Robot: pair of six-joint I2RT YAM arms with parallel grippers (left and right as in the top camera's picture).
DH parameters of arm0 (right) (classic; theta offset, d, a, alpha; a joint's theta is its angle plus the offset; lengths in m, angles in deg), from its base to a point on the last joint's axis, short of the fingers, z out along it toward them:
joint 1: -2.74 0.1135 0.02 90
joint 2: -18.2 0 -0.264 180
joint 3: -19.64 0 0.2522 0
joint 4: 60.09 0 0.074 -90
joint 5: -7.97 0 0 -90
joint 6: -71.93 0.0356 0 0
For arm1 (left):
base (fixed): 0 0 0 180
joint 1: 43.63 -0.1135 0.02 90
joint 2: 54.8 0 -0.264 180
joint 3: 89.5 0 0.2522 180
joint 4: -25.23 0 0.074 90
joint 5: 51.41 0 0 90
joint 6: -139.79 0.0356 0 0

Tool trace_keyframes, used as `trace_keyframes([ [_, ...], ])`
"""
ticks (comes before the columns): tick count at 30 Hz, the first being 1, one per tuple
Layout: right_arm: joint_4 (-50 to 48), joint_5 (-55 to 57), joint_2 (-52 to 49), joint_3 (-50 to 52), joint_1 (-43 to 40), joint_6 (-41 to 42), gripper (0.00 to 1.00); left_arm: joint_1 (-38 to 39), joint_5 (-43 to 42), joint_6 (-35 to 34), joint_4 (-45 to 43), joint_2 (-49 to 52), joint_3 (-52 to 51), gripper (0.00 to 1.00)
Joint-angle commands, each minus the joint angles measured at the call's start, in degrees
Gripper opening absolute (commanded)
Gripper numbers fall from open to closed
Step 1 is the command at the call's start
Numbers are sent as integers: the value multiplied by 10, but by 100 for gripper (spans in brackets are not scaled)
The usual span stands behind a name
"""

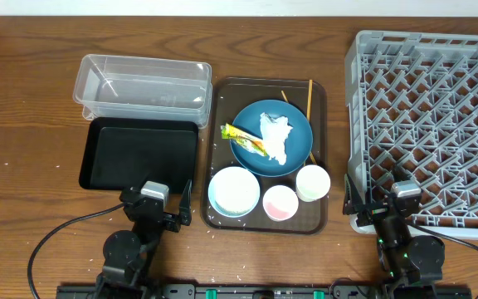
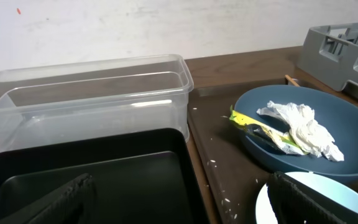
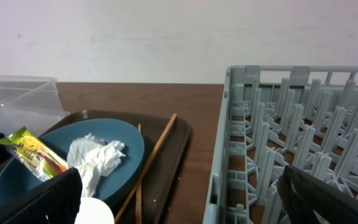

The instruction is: Sort waste into correct bins and load items into the dishwasher rack

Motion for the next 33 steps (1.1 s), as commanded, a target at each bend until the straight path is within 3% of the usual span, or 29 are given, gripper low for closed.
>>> trace_keyframes([
  [1, 3, 3, 2, 0, -3, -5, 99, -3, 5, -3, 4, -3, -14, 90],
  [33, 2, -1, 2, 0, -3, 12, 99, -3, -5, -3, -9, -3, -14, 91],
])
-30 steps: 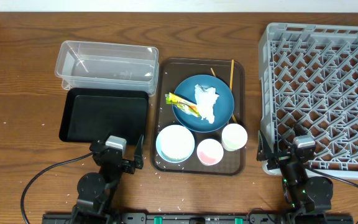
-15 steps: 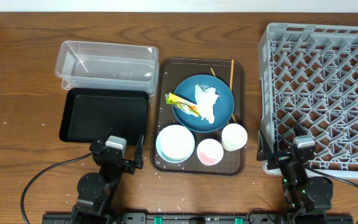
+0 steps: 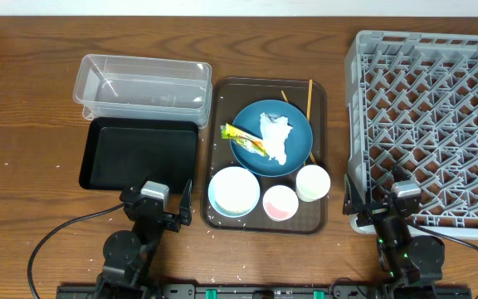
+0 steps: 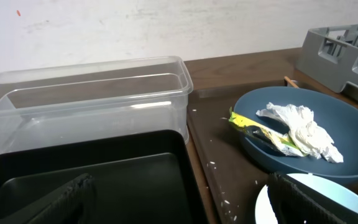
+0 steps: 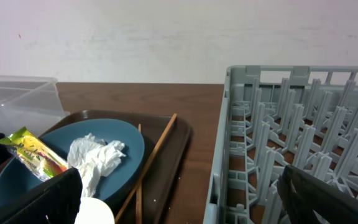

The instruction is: Sort waste into correct bins and load items into the dishwasher rack

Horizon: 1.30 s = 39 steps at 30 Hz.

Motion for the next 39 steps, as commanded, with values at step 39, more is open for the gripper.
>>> trace_keyframes([
  [39, 532, -118, -608, -717, -3, 7, 99, 17, -312, -133, 363, 606, 637, 90],
])
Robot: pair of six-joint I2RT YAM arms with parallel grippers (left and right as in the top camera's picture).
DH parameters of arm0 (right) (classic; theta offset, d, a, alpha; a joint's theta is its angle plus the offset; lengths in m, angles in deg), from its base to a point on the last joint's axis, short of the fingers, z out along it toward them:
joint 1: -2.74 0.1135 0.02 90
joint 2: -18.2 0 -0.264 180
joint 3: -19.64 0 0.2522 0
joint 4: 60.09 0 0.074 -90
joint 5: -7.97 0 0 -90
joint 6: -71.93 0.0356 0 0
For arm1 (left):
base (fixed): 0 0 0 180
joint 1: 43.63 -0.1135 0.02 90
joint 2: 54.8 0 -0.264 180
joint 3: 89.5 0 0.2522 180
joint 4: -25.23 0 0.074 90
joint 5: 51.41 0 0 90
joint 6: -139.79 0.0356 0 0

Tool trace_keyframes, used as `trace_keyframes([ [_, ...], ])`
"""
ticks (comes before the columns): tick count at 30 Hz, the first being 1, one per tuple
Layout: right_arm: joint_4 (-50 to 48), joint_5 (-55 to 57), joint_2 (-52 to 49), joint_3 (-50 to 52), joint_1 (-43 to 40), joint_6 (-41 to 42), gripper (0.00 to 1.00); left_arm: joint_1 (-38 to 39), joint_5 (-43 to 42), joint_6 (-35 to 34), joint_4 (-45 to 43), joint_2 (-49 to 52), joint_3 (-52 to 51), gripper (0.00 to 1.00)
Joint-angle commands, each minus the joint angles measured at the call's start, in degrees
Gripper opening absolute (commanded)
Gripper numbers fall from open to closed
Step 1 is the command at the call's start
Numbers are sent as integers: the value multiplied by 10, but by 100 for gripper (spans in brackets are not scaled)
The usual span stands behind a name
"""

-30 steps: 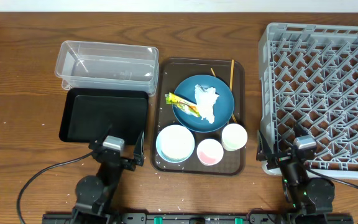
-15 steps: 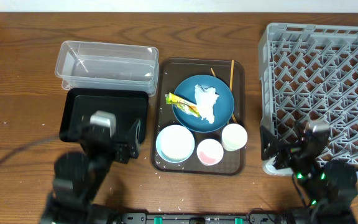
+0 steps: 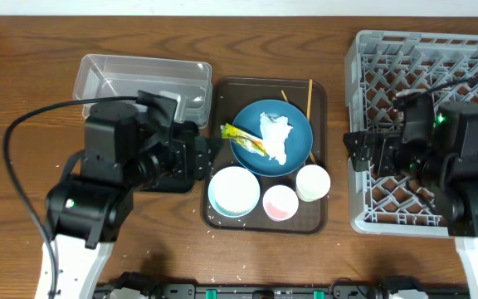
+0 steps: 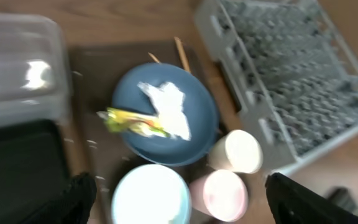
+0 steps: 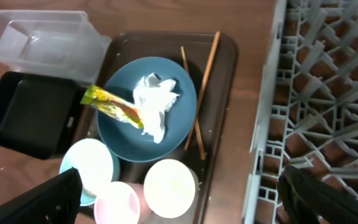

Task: Sort waste into correct bins and load items into the dishwasher rack
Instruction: 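Reach the left gripper to the pink cup and grasp it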

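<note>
A blue plate (image 3: pixel 293 124) on the brown tray (image 3: pixel 222 91) holds a crumpled white tissue (image 3: pixel 274 134) and a yellow-green wrapper (image 3: pixel 243 139). Two chopsticks (image 3: pixel 309 98) lie beside it. In front stand a light blue bowl (image 3: pixel 234 191), a pink cup (image 3: pixel 280 202) and a white cup (image 3: pixel 313 183). The grey dishwasher rack (image 3: pixel 421 58) is at the right. My left gripper (image 3: pixel 206 154) hangs open, high over the tray's left edge. My right gripper (image 3: pixel 362 154) hangs open over the rack's left edge. Neither holds anything.
A clear plastic bin (image 3: pixel 114 79) stands at the back left. A black bin (image 5: pixel 33 112) sits in front of it, mostly hidden by my left arm in the overhead view. Bare wooden table (image 3: pixel 23 124) lies to the left.
Both arms were low at the table's front edge and are now raised, looking down on the tray. Both grippers stay open. Nothing on the table has moved.
At both earlier moments the arms rested low at the front edge, grippers open, all items in place. Now the left arm is up beside the tray and the right arm is up over the rack's left edge.
</note>
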Motion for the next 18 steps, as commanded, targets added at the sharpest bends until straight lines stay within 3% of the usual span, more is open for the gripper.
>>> trace_keyframes([
  [1, 0, -21, -6, -16, -3, -14, 99, 28, -57, -30, 17, 23, 12, 89],
  [7, -11, -18, -6, -16, -3, 16, 99, 166, 100, -50, 81, 96, 11, 89],
  [11, -3, 31, -6, -16, -3, 65, 99, 274, 197, -54, 85, 172, 11, 83],
  [18, 8, 43, -6, -16, -3, 83, 99, 344, 238, -54, 71, 281, 11, 68],
])
